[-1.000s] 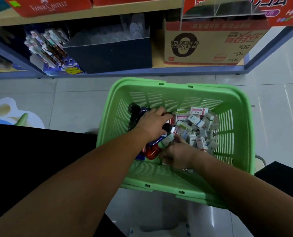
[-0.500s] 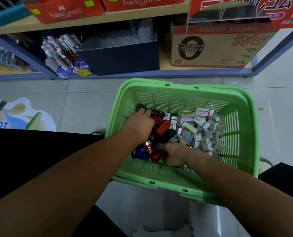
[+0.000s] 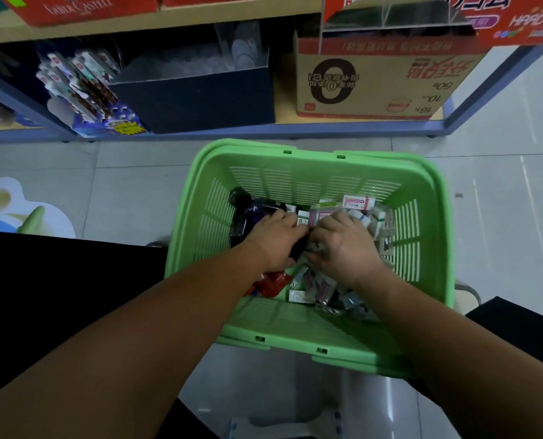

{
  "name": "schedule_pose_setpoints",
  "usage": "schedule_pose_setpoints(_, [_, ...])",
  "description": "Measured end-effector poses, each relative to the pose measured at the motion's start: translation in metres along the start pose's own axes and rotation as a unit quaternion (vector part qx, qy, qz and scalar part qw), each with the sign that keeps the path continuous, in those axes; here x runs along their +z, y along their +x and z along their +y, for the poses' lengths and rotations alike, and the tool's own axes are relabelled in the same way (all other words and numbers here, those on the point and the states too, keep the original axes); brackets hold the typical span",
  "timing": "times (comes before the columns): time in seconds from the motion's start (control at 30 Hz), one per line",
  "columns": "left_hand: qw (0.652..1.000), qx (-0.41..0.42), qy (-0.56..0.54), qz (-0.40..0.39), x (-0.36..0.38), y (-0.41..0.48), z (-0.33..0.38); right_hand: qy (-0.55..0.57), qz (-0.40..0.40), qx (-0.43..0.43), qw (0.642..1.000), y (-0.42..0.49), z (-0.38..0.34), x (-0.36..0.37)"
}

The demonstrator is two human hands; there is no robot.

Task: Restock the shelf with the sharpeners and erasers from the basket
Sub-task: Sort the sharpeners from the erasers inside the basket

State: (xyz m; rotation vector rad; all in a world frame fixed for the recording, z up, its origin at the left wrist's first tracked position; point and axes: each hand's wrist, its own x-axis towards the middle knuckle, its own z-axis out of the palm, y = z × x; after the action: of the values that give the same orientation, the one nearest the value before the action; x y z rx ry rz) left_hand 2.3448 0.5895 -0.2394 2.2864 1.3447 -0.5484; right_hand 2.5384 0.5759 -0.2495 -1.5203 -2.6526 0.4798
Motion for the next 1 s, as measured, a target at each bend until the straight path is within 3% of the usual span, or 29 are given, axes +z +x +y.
schedule_pose_setpoints(0.23, [0.998,-0.015,-0.02,-0.06,-0.006,-0.025,-0.017,-0.085,-0.109,-0.057,0.989,0.005,-0.007,0.012])
schedule_pose_setpoints(0.33, [0.996,-0.021,0.026,-0.087,-0.011,-0.037,-0.025,-0.14,-0.167,-0.126,0.968,0.008,-0.024,0.012])
schedule_pose_setpoints(0.43, [0.995,-0.025,0.062,-0.073,-0.013,-0.044,-0.025,-0.132,-0.165,-0.183,0.96,0.008,-0.041,0.015])
schedule_pose_setpoints(0.5, [0.997,-0.034,0.053,-0.041,-0.015,-0.046,-0.025,-0.057,-0.202,-0.134,0.969,0.009,-0.051,0.018])
schedule_pose_setpoints(0.63, [0.997,-0.066,0.037,0.009,-0.021,-0.049,-0.031,0.104,-0.286,0.02,0.952,0.014,-0.058,0.024])
schedule_pose_setpoints(0.77, [0.992,-0.09,0.08,0.041,-0.032,-0.048,-0.047,0.294,-0.306,0.17,0.889,0.015,-0.067,0.028])
schedule_pose_setpoints(0.87, [0.987,-0.086,0.114,0.067,-0.037,-0.047,-0.045,0.384,-0.31,0.189,0.849,0.016,-0.077,0.029])
schedule_pose_setpoints(0.93, [0.983,-0.074,0.134,0.098,-0.038,-0.045,-0.034,0.353,-0.299,0.167,0.871,0.018,-0.073,0.024])
schedule_pose_setpoints(1.0, [0.987,-0.064,0.11,0.102,-0.036,-0.041,-0.019,0.212,-0.241,0.103,0.941,0.02,-0.06,0.013])
